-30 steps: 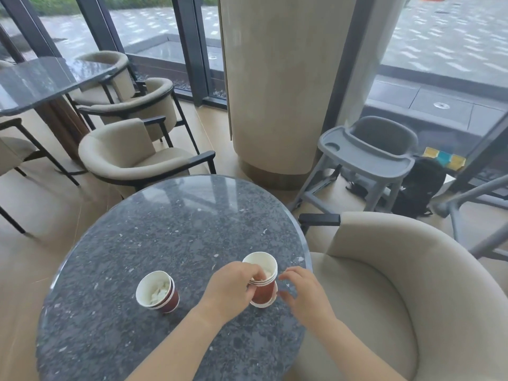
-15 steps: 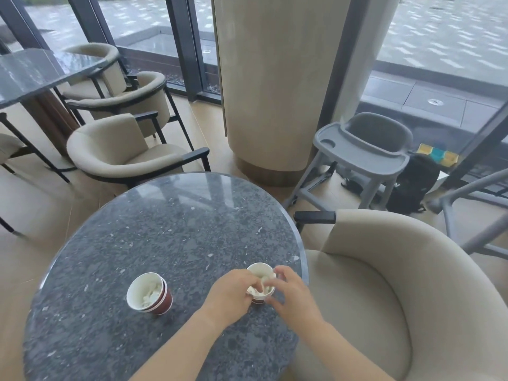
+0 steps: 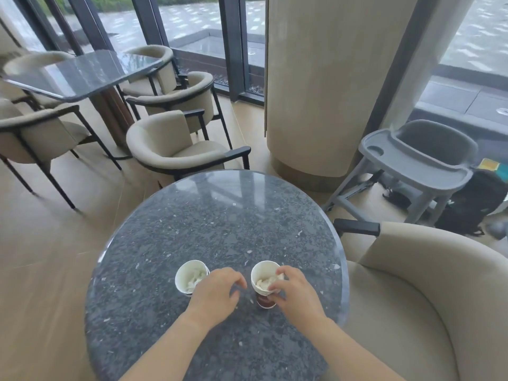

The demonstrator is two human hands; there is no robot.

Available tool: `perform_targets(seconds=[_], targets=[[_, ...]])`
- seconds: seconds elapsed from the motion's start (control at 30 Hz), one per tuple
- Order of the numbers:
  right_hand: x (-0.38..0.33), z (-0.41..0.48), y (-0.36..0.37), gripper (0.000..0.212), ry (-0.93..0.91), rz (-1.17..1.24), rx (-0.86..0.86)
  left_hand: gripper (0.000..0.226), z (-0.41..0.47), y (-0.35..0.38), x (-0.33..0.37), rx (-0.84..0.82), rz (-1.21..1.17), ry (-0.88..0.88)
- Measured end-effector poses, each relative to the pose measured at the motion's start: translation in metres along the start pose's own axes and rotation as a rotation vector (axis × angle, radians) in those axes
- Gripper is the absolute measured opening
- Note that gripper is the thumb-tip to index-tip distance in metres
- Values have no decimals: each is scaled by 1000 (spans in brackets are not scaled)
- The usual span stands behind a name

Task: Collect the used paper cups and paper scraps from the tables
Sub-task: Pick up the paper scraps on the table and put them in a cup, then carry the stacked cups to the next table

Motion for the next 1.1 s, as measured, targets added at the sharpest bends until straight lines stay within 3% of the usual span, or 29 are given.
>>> perform_targets(seconds=[0.2,0.3,0.57,0.7,0.8,1.1], targets=[[-32,8,32,16,-21,-63,-48,22,-19,-12,-60,86,16,-130],[-44,9,44,17,-4,-103,-61,27,-22,-9,-76,35,73,-145],[-74,19,51,16,31,-163,67,36,-9,6,-98,-154,374,-35],[-81,10,74,39,-41,-376,-69,32,-6,12,-106,-198,503,69],[-81,6,78,45,27,-384,-62,29,-3,9,-107,-211,490,82],[-113,0,42,20,109,-166,202,17,5,-40,-84,-54,236,293]])
Point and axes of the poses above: each hand's wrist, its own z-axis towards the middle knuckle, its own y-axis out of the palm, x = y × z, the point moved 8 cm from there along z, towards the middle knuckle, and after that the axes turned 14 degrees about z, right-handed, at the moved point
